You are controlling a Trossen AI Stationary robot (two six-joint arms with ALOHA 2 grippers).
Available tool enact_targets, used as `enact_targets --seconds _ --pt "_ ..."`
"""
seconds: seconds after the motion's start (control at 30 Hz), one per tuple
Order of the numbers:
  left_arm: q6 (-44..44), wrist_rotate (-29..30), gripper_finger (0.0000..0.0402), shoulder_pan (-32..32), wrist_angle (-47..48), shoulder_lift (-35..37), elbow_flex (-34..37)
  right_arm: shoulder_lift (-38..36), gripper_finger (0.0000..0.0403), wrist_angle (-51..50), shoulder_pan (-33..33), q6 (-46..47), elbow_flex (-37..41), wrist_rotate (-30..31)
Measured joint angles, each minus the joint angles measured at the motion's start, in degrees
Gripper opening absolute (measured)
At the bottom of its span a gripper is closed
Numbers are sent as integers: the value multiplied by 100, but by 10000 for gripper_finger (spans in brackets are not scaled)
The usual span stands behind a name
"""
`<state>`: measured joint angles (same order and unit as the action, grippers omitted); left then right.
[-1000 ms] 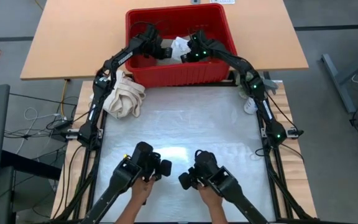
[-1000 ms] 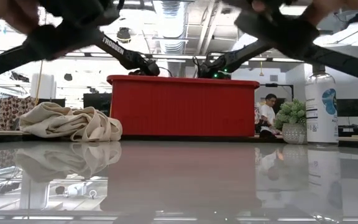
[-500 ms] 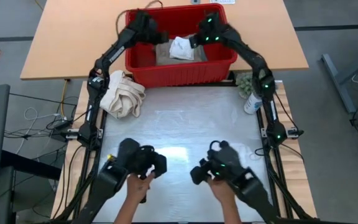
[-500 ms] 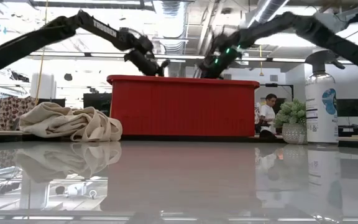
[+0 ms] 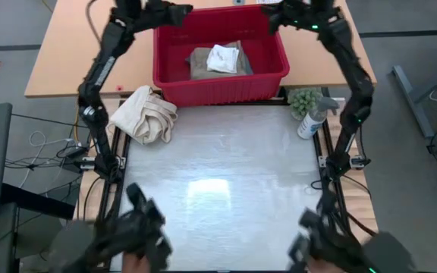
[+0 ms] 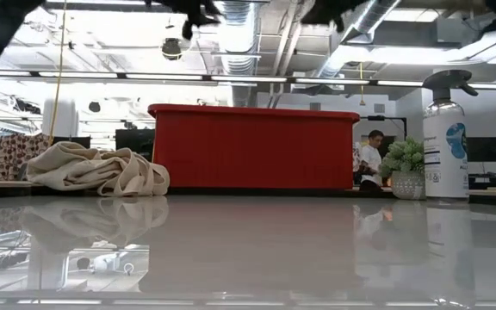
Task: Fold Laundry from Bin
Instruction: Return to Home Position
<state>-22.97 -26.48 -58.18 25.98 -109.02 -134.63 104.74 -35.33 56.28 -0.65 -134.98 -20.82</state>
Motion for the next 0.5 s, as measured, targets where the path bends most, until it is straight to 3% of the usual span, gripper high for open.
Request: enact_targets --seconds 0.07,0.2,0.3,0.37,0.5 --pt "36 -389 77 73 2 238 -2 -212 67 -254 8 -2 -2 -704" --pt "-186 -1750 66 211 46 608 -2 -523 67 -1114 -40 -4 4 -2158" --pt "-41 -2493 58 400 451 895 -2 -717 67 -1944 -228 -202 4 -2709" --pt "481 -2401 53 617 1059 1120 -2 -829 67 -2714 -482 -622 4 -2728" --pt "1199 -1510 45 1111 1972 1638 4 -1022 67 -3945 -1248 -1371 14 -2730"
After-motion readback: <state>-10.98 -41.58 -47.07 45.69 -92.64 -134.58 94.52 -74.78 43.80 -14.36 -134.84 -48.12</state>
